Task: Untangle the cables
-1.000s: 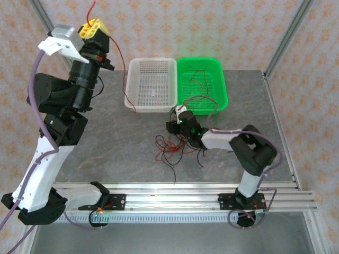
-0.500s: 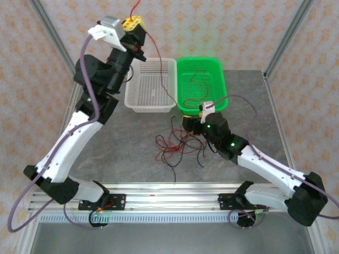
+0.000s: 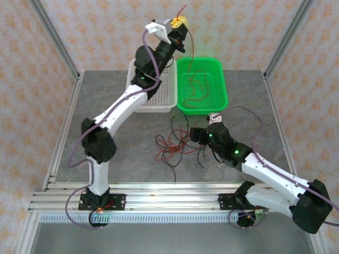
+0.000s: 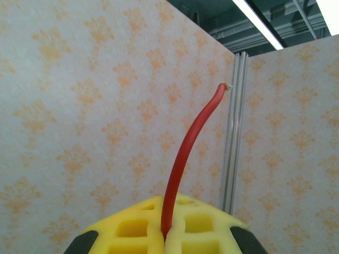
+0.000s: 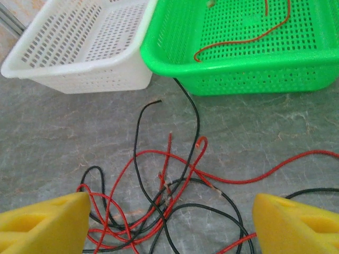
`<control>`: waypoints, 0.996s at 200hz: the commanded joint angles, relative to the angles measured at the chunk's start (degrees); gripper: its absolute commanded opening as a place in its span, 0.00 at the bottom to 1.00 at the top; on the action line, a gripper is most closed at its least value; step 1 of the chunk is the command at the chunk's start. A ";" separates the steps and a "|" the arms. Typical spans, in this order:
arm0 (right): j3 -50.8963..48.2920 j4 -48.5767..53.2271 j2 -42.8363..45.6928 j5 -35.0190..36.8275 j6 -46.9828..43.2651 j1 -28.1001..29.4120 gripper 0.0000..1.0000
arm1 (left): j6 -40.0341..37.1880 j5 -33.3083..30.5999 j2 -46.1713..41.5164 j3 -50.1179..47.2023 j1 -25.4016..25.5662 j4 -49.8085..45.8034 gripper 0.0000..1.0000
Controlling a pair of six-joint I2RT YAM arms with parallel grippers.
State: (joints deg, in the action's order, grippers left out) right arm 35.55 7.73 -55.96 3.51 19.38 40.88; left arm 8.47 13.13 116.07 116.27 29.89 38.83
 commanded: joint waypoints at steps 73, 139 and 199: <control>-2.06 3.61 3.12 4.11 7.41 0.25 0.79 | 2.69 -0.45 20.35 6.77 0.61 -4.23 0.00; 0.06 10.56 3.68 8.20 12.38 0.21 0.78 | -2.61 -7.36 28.47 17.88 2.70 -34.48 0.00; 2.27 16.43 2.54 9.10 18.06 -0.28 0.78 | -4.38 -11.62 29.73 20.14 4.81 -49.69 0.08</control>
State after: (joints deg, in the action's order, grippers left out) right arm 35.99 20.97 -53.15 10.46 34.20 40.82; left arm 5.87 4.75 144.59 133.75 33.80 -1.52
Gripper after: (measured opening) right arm 0.782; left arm 0.048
